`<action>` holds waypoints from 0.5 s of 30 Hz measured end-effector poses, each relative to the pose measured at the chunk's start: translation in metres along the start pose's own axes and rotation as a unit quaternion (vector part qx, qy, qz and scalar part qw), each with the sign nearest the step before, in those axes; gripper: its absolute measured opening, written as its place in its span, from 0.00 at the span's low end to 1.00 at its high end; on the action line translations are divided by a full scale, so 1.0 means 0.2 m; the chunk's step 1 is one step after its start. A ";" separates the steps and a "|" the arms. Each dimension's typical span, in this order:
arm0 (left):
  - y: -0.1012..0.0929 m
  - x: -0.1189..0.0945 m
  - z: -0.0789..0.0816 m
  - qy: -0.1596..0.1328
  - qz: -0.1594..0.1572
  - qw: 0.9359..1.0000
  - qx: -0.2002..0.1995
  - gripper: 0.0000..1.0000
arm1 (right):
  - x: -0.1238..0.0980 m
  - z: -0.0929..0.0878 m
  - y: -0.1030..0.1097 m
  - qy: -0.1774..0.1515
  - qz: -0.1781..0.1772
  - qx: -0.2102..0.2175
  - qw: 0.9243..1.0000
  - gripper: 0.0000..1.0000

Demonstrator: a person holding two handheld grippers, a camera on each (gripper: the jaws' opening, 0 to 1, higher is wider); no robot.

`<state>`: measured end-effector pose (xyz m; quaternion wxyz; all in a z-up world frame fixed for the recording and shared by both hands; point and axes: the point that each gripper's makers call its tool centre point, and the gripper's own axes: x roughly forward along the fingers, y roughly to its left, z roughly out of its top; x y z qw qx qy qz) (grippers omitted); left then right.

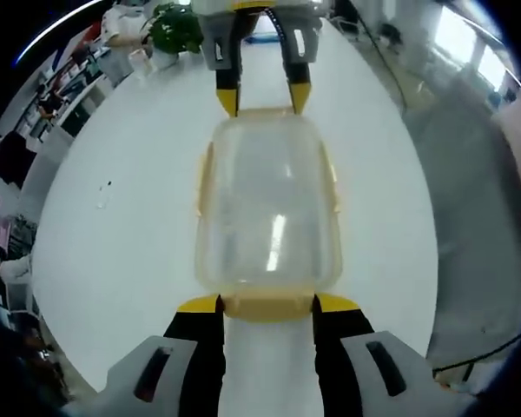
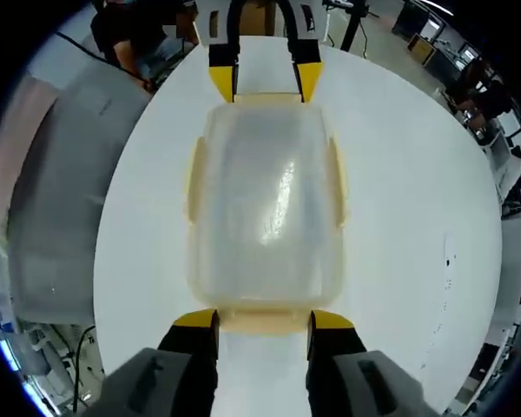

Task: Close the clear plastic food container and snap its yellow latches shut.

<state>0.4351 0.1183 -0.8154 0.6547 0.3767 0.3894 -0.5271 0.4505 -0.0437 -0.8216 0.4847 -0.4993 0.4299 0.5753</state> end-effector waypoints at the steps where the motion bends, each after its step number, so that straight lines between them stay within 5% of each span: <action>1: 0.00 0.01 0.01 -0.002 0.000 1.000 -0.004 0.37 | 0.00 -0.02 -0.01 0.002 0.000 -0.001 1.000 0.37; 15: -0.01 0.07 0.13 -0.017 0.008 0.999 -0.029 0.37 | -0.03 -0.15 -0.04 0.020 0.002 -0.017 1.000 0.37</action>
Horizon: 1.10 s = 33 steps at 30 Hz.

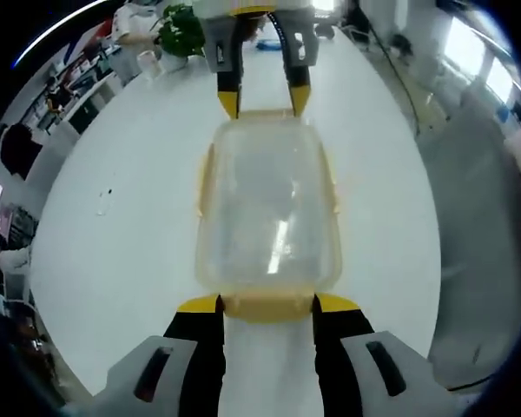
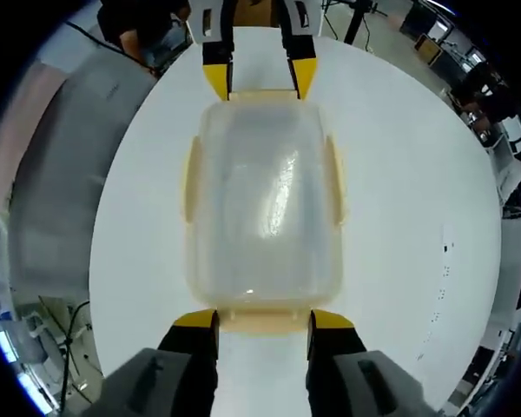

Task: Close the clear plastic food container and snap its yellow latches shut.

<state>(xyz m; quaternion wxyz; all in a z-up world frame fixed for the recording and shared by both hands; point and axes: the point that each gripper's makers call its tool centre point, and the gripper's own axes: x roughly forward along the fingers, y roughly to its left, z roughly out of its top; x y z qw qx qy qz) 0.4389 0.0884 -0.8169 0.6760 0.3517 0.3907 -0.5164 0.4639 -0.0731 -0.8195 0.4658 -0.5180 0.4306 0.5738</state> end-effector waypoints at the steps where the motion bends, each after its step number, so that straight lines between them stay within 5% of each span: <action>1: 0.00 0.00 0.01 0.000 0.000 1.000 -0.002 0.37 | 0.00 -0.01 0.00 0.001 0.001 -0.001 1.000 0.37; 33: 0.00 0.09 0.08 -0.004 -0.012 0.999 -0.034 0.37 | 0.05 -0.12 -0.03 0.011 0.017 -0.013 1.000 0.37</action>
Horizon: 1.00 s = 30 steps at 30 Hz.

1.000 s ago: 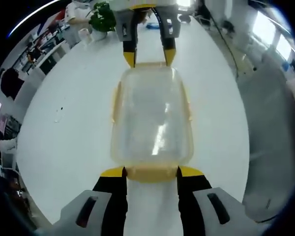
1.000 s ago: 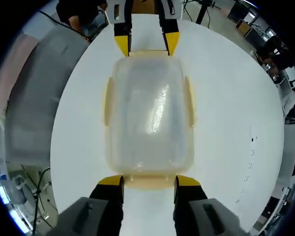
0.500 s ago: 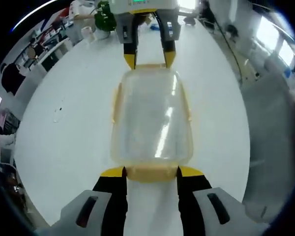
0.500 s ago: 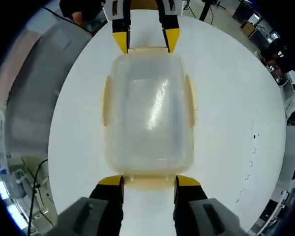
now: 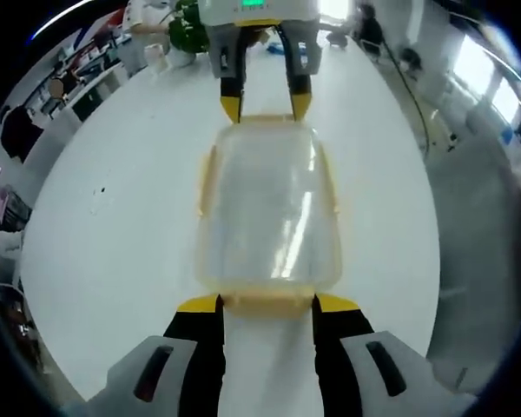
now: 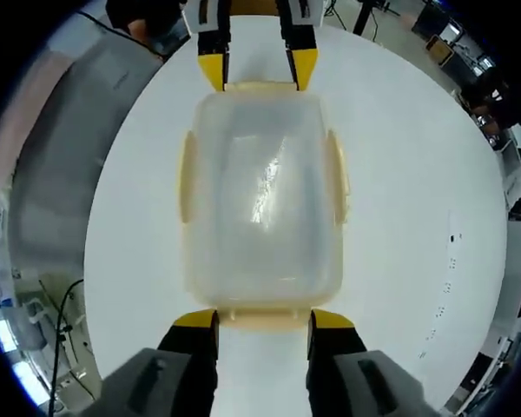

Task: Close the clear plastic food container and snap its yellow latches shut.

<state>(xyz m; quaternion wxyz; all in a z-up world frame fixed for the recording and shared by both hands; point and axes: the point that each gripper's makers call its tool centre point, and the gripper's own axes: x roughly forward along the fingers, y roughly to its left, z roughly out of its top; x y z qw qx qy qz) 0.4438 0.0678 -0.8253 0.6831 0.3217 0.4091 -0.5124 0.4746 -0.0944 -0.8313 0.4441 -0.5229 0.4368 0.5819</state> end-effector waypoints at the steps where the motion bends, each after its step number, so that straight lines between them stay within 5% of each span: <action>1: 0.00 0.00 -0.01 0.002 0.000 1.000 0.002 0.37 | 0.00 0.00 0.01 -0.004 0.003 0.001 1.000 0.37; 19: 0.02 -0.01 -0.04 0.008 -0.014 0.999 0.029 0.36 | 0.01 0.04 0.09 -0.051 0.002 0.060 0.997 0.37; 24: 0.03 -0.02 -0.06 0.013 -0.017 0.999 0.028 0.20 | 0.02 0.07 0.12 -0.069 -0.006 0.102 0.992 0.38; 30: 0.04 -0.02 -0.08 0.016 -0.011 1.000 0.023 0.19 | 0.02 0.08 0.14 -0.084 -0.010 0.126 0.988 0.38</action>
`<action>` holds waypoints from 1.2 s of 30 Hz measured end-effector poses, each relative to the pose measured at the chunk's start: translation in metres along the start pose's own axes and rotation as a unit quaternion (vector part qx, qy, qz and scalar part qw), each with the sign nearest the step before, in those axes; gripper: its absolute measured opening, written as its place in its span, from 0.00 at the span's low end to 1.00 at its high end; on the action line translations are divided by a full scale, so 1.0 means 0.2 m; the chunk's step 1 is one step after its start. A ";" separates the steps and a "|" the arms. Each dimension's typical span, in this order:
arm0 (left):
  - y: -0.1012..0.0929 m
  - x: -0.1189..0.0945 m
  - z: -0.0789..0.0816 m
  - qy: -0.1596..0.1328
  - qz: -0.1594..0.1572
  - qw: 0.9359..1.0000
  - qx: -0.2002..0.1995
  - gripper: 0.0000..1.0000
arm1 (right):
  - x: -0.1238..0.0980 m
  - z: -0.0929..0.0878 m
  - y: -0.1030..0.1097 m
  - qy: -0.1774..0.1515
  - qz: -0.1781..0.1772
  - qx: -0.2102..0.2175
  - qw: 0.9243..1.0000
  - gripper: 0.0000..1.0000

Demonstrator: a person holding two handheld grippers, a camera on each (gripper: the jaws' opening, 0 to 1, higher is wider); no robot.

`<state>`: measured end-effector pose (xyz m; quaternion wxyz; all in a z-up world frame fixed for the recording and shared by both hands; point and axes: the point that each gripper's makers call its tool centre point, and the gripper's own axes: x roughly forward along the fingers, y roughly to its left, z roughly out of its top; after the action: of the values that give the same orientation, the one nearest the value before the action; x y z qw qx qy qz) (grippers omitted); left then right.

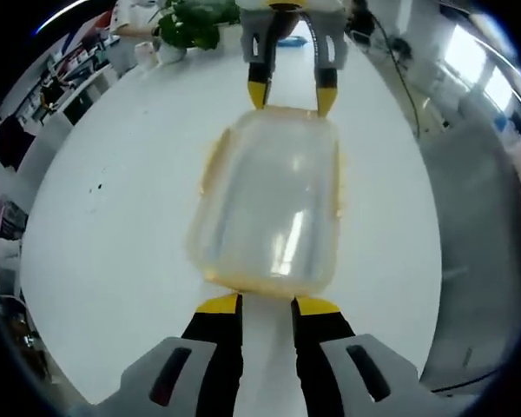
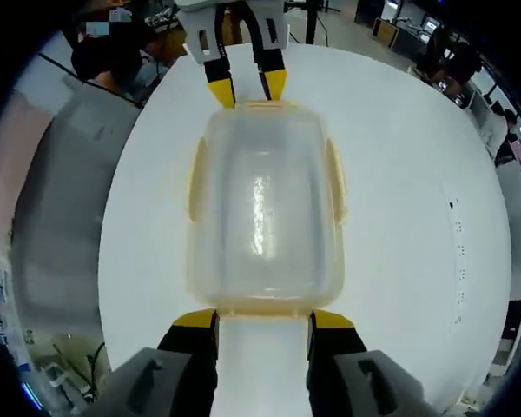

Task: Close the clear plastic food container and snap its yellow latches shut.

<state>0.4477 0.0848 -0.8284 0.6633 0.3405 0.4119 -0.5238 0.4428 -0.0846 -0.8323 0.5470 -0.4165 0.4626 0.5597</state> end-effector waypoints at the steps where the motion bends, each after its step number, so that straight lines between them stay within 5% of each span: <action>1: 0.00 0.00 0.00 0.001 0.001 1.000 0.001 0.19 | 0.00 0.00 0.01 -0.001 -0.001 0.003 1.000 0.38; 14: 0.06 -0.04 -0.02 -0.004 0.019 1.000 -0.019 0.33 | 0.00 0.01 0.04 -0.025 -0.013 0.036 0.999 0.39; 25: -0.01 -0.01 -0.05 0.007 0.002 1.000 -0.019 0.48 | 0.02 -0.03 0.03 -0.019 -0.029 0.047 0.998 0.50; 36: -0.03 0.05 0.02 -0.015 0.017 0.998 -0.057 0.51 | 0.08 -0.04 0.01 -0.022 -0.040 0.051 0.998 0.52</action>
<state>0.4438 0.0769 -0.8360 0.6966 0.3007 0.4252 -0.4935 0.4399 -0.0896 -0.8495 0.5992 -0.3941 0.4616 0.5221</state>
